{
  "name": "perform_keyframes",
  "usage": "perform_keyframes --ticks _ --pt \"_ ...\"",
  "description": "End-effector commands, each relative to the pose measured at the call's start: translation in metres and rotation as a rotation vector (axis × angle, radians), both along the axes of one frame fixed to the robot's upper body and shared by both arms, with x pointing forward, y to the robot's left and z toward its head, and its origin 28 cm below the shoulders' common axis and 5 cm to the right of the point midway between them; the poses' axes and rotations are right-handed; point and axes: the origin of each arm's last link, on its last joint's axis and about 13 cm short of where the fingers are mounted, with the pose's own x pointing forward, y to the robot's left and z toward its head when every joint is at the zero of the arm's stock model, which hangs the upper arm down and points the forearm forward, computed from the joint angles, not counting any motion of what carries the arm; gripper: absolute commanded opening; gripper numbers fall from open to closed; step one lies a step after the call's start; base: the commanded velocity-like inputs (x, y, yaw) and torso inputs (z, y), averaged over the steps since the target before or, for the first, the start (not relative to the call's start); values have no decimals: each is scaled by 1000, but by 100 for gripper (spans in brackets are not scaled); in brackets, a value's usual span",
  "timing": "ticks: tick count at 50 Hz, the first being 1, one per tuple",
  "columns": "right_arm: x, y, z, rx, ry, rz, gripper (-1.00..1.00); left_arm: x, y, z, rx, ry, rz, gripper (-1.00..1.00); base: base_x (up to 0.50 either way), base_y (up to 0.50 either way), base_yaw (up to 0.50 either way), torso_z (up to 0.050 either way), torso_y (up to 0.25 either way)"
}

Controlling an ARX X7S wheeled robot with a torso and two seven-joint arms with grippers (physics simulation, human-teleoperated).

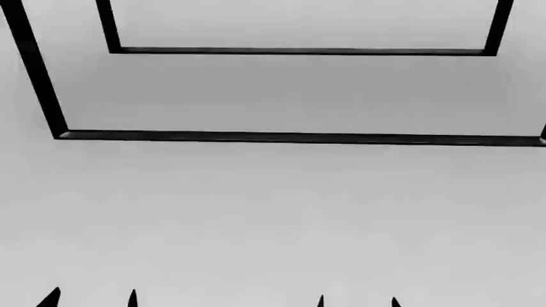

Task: Pick up the book and place it in the back compartment of the caddy.

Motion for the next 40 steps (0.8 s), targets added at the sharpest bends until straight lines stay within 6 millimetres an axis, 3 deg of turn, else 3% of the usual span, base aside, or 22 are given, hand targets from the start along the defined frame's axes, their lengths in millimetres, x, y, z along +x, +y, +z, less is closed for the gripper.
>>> perform_keyframes --ticks 1,22,25,30,33,37,38,39,40 --pt "0 -2 0 0 0 -13 100 0 0 0 0 0 0 100 0 0 -3 0 0" --pt "-2 -2 7 27 -33 -8 100 3 -4 6 103 -60 15 100 0 0 0 0 0" --pt "-2 -3 11 15 -53 -5 100 5 -8 24 91 -101 -7 100 0 0 0 0 0" --pt "-14 -2 35 -39 -184 -12 100 16 -16 72 107 -245 -67 100 0 0 0 0 0" --pt "-25 0 57 -67 -293 -19 100 20 -23 110 120 -345 -98 100 0 0 0 0 0" --pt "-46 0 85 -119 -405 -36 100 20 -29 144 130 -450 -127 100 0 0 0 0 0" --pt "-42 -5 88 -109 -426 -32 100 18 -30 158 126 -485 -134 100 0 0 0 0 0" --pt "-16 -25 110 -111 -436 -10 100 16 -32 171 132 -522 -134 100 0 0 0 0 0" --pt "4 -25 137 -131 -471 -20 100 15 -33 177 123 -540 -133 100 0 0 0 0 0"
